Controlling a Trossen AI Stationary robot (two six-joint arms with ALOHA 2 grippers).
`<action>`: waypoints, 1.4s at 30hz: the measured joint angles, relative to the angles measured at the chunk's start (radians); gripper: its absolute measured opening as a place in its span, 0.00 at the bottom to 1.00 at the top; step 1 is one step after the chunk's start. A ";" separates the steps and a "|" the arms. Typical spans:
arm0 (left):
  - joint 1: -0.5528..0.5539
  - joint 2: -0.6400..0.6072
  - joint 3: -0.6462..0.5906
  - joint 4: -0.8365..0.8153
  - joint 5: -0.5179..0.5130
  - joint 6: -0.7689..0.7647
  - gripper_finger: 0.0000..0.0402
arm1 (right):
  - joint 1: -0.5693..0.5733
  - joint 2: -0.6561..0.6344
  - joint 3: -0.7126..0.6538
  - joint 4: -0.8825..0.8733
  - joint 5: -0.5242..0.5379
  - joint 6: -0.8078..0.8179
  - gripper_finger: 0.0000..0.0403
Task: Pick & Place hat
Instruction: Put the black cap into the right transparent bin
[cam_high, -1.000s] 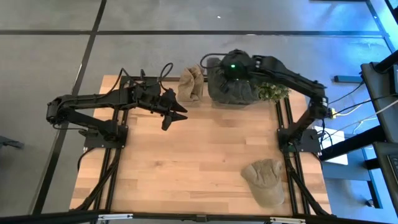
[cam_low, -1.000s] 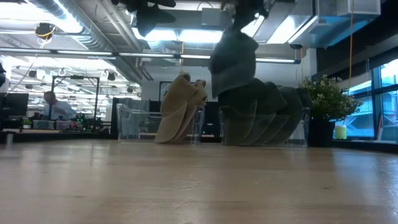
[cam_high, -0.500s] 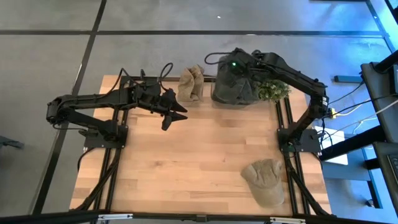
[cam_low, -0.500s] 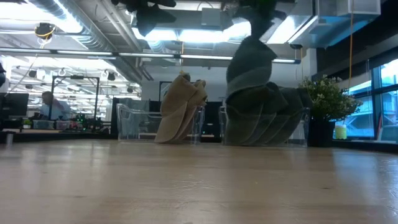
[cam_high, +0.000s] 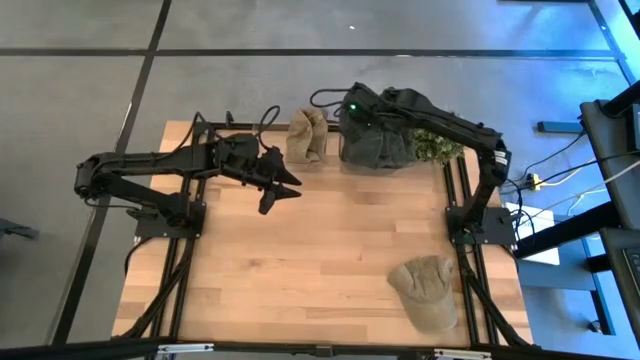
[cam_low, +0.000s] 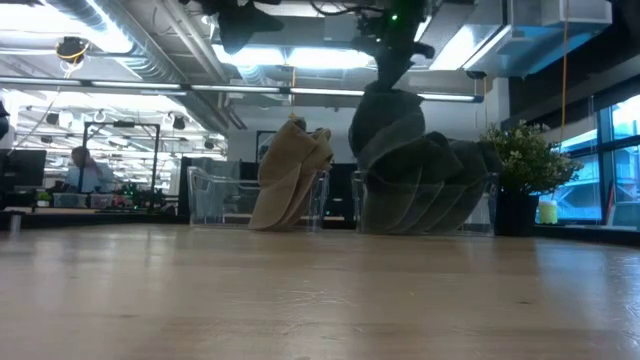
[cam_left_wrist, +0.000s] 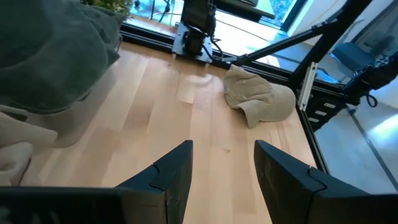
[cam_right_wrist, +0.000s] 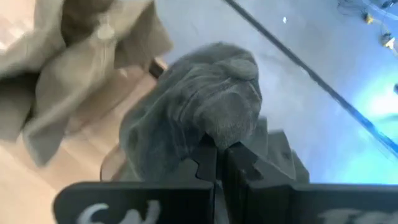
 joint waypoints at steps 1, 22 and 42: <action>-0.005 0.000 0.000 0.000 0.000 0.000 0.41 | -0.004 0.008 0.000 0.026 0.007 -0.006 0.02; -0.019 0.000 0.000 -0.043 0.001 0.086 0.41 | 0.059 0.007 -0.122 0.143 -0.094 0.223 0.02; -0.019 0.000 0.000 -0.102 0.008 0.131 0.41 | 0.071 0.000 -0.121 0.196 -0.051 0.243 0.18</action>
